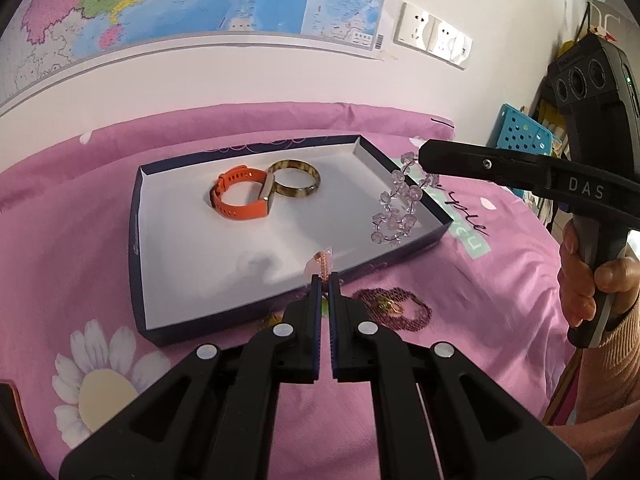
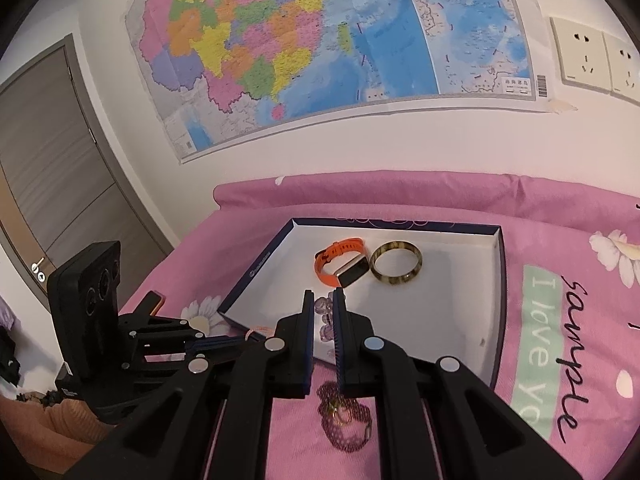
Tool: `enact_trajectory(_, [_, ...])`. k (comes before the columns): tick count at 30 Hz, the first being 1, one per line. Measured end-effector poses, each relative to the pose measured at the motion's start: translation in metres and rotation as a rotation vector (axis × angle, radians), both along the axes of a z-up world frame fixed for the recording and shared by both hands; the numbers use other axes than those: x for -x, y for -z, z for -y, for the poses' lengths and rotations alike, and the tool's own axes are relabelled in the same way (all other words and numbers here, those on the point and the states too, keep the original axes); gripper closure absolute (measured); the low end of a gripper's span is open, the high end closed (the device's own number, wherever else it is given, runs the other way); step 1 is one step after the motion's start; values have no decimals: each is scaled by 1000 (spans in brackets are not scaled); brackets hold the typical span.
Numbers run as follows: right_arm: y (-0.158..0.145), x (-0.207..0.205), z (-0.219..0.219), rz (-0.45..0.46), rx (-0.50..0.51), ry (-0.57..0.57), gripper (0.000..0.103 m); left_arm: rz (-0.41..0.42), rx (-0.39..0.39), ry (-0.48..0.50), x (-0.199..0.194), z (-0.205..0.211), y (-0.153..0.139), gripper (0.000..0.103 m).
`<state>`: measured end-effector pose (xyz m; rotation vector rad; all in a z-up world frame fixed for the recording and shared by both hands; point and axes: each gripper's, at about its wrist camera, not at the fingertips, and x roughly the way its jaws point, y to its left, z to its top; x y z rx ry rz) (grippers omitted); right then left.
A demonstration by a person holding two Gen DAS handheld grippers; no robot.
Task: Organize jewelry
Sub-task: 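Lower the pink clip with the left tool while the right tool lowers the crystal bracelet into the box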
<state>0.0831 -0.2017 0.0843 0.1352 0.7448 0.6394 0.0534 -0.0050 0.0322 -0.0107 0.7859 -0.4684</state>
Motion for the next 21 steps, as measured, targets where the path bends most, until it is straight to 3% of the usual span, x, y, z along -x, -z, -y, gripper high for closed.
enact_trajectory(21, [10, -44, -11, -46, -20, 30, 96, -36, -15, -37, -37, -5, 10, 99])
